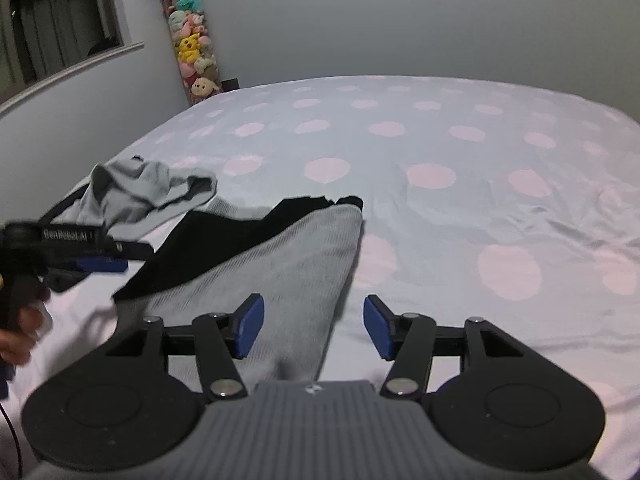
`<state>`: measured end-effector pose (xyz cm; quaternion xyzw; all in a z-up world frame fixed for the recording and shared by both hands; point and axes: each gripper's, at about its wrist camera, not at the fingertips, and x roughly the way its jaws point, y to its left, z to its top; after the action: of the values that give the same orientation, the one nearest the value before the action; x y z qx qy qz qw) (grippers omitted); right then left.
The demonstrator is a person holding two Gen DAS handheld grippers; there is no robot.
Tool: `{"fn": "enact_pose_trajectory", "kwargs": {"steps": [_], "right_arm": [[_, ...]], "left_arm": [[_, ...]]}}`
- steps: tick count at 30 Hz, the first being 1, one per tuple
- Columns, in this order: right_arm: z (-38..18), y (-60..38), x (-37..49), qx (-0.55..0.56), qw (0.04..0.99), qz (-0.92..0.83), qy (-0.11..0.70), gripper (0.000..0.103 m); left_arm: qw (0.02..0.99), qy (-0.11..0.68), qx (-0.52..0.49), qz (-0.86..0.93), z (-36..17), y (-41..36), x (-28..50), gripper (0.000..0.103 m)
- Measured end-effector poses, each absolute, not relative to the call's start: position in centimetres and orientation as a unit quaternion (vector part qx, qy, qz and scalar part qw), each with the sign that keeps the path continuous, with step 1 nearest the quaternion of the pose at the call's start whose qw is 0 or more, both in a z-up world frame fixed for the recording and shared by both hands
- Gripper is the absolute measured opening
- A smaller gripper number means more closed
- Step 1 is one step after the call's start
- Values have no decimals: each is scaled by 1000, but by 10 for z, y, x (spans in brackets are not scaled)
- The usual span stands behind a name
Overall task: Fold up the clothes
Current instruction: 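Grasp the folded shirt with both grippers and lift it off the bed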
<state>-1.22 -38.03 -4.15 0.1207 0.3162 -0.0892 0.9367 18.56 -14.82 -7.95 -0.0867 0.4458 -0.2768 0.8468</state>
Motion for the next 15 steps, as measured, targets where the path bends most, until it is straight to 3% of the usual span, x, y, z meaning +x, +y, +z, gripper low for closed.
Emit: {"fn": "enact_pose_trajectory", "kwargs": {"steps": [6,15], "right_arm": [[-58,-404,26,147,931,-87,323,64],[-86,-438,71,206,916,-68,337,65]], "left_arm": [[824,470,-122,-292,-106,-158,215,59],[825,442,-110,-335,-120,-172,230,58]]}}
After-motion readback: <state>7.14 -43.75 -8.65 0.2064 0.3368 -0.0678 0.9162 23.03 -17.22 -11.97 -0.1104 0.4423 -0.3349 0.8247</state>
